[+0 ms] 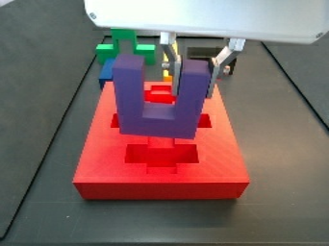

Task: Pick up the purple object. Move up. Place the purple object on the fixture. Regrasp the purple object. Move to above the board. Insert the purple object.
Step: Insert the purple object.

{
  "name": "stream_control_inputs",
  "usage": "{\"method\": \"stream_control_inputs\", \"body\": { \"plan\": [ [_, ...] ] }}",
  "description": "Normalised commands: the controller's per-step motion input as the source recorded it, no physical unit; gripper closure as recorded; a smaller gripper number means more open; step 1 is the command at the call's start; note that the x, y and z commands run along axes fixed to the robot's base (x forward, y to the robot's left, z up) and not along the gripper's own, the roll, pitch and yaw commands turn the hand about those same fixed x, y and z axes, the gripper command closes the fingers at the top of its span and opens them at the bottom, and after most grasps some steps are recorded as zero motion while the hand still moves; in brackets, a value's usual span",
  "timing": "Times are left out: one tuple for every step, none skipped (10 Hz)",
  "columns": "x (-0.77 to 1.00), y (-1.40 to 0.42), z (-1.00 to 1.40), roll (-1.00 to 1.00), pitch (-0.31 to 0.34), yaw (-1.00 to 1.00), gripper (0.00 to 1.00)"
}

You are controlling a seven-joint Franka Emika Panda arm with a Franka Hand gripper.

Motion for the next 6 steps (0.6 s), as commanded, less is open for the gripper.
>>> {"method": "stream_control_inputs", "body": {
  "plan": [
    [0.00, -0.18, -0.23, -0.09, -0.163, 0.08, 1.00],
    [0.00, -0.15, -0.22, -0.05, -0.163, 0.10, 1.00],
    [0.00, -0.12, -0.12, -0.04, -0.177, 0.12, 1.00],
    [0.05, -0.15, -0.08, 0.02, -0.184, 0.11, 1.00],
    [0.05, -0.12, -0.03, 0.11, -0.209, 0.11, 1.00],
    [0.00, -0.18, 0.00, 0.23, -0.207, 0.13, 1.00]
  ]
}}
